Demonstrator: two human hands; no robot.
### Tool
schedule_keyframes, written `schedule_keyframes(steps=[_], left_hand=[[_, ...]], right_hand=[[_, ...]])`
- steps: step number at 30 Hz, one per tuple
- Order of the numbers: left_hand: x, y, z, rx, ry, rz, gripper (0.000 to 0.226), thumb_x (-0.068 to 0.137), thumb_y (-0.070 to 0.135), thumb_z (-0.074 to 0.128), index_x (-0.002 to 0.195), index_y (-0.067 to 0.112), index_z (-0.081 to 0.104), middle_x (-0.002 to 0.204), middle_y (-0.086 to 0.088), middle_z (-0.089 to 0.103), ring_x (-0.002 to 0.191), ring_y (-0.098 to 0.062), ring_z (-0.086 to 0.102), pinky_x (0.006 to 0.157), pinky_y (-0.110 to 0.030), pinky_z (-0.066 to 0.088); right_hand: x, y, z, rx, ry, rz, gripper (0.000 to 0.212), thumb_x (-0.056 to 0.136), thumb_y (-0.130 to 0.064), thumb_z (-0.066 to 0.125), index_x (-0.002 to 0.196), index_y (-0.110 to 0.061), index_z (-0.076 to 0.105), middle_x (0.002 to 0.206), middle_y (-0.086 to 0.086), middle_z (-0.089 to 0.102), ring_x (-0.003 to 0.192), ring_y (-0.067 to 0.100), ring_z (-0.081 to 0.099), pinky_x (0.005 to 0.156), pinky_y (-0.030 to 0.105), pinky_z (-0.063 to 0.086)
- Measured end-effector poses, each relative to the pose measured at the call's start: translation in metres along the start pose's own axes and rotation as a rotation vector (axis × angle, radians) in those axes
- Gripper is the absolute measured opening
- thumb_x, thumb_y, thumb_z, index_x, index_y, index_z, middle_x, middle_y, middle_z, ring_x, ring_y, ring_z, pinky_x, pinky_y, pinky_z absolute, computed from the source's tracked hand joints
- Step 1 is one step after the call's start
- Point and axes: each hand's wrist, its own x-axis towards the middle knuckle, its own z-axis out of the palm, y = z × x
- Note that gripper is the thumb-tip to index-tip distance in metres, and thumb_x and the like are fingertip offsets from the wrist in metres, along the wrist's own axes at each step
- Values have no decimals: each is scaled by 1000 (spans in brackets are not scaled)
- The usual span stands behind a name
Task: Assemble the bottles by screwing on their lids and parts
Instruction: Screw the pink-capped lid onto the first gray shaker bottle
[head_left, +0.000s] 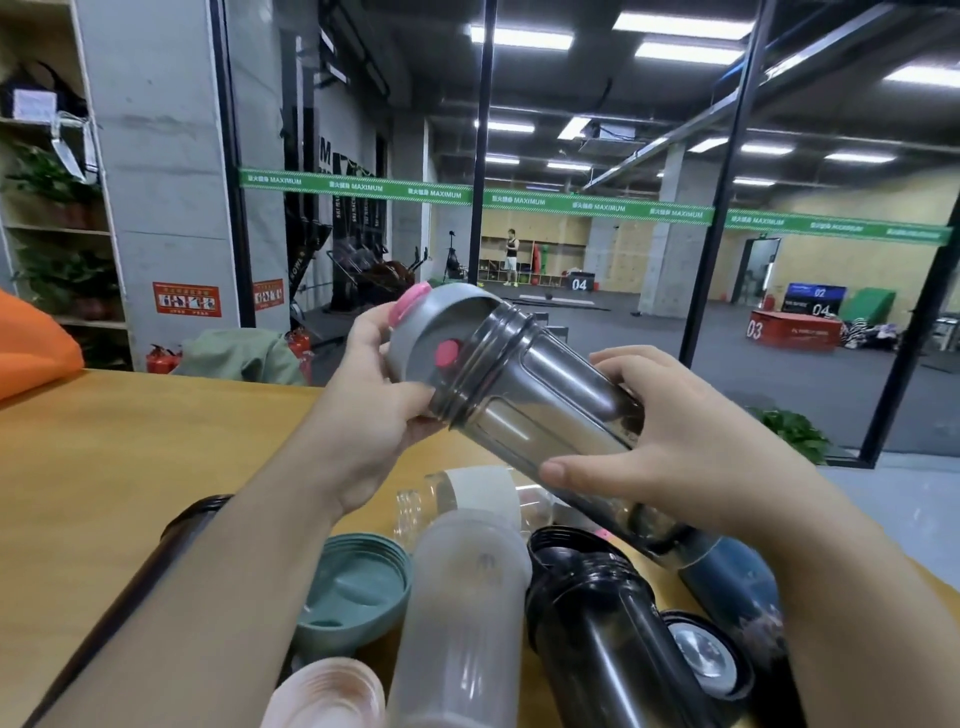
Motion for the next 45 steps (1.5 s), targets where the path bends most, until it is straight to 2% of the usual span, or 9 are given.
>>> schedule_keyframes(steps=[7,11,15,23,26,28,32,36,45], left_hand=[[-7,10,-9,-127,-213,-78,46,84,18,59,125,37,52,109,-8,66,90,-27,65,80,-52,55],[-9,9,-4,-78,-113,-81,60,77,57,67,127,30,48,119,-12,61,90,-26,65,78,-52,56],[-10,5,6,-55,29,-47,59,71,45,64,122,23,45,101,-8,64,80,-23,64,76,-55,57],[-11,0,3,-246,-118,-188,65,67,34,77,125,9,60,108,-15,67,96,-27,62,105,-55,39],[-10,0,-1,-333,-163,-234,74,70,32,77,137,19,49,122,-15,63,98,-28,65,99,-52,46],[-10,0,-2,-301,-184,-242,75,71,39,77,137,22,47,127,-16,62,104,-30,65,94,-52,50],[-11,0,3,-187,-71,-188,66,63,38,78,123,30,52,108,-8,72,90,-23,71,91,-51,52],[-15,0,12,-185,-4,-117,54,53,34,74,103,39,56,100,-1,72,76,-15,69,89,-47,53],[-13,-7,21,-148,110,-91,60,55,45,74,109,33,53,102,-3,72,81,-17,70,85,-41,55]], right_hand=[[-2,-9,1,-9,0,2,66,54,-64,68,104,-28,45,101,-15,48,88,3,50,73,18,44],[-4,-13,5,-72,1,33,71,57,-65,67,113,-28,43,101,-13,48,93,8,50,79,25,45],[-4,-15,10,-112,-10,58,86,60,-67,67,130,-27,36,101,-17,43,94,6,47,76,23,40],[-7,-15,8,-146,13,50,76,58,-65,70,118,-29,39,95,-19,47,89,7,50,78,28,47],[-8,-13,9,-145,14,23,79,59,-64,71,124,-35,36,92,-26,42,84,3,49,73,23,43],[-9,-12,10,-140,16,-10,89,60,-62,71,135,-40,30,99,-26,41,95,3,47,78,21,39],[-6,-9,17,-161,37,-63,98,62,-63,69,145,-43,19,123,-23,45,118,3,43,89,24,40],[-3,-4,19,-176,72,-97,95,61,-61,70,141,-47,22,107,-27,37,107,2,42,86,25,40],[2,-3,27,-345,127,-172,98,66,-61,69,146,-43,14,136,-20,42,121,9,37,90,26,35]])
